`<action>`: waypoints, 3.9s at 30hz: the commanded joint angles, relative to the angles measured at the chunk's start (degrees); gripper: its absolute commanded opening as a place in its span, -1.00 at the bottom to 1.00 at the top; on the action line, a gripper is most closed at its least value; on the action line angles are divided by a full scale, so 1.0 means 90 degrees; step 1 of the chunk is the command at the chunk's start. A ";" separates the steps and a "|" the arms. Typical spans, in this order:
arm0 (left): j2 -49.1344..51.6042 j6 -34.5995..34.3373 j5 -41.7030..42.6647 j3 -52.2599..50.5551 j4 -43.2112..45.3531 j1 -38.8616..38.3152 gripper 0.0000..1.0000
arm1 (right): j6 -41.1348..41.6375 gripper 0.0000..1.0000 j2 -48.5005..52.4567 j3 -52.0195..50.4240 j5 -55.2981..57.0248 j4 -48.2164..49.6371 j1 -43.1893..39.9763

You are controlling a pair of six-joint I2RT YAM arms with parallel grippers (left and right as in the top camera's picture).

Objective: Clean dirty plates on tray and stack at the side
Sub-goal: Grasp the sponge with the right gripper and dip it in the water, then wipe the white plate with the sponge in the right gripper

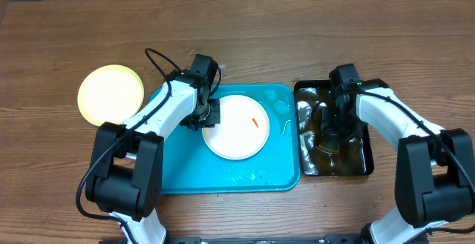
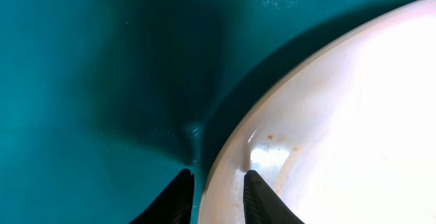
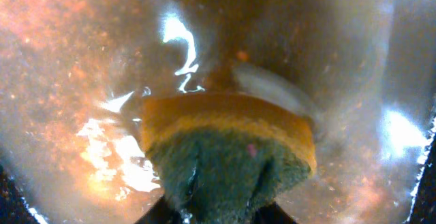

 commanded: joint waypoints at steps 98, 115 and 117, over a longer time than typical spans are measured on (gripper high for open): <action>0.0012 0.0364 0.0107 -0.0051 0.0029 -0.0044 -0.92 | -0.0546 -0.92 -0.0034 0.2431 -0.0777 -0.2152 -0.0080; 0.0015 0.0362 0.0107 -0.0051 0.0046 -0.0044 -0.91 | -0.0126 -0.92 0.0019 0.2827 -0.1066 -0.0777 0.2280; 0.0015 0.0362 0.0109 -0.0051 0.0041 -0.0044 -0.91 | 0.0090 -0.92 0.0092 0.2827 0.0172 -0.0568 0.2766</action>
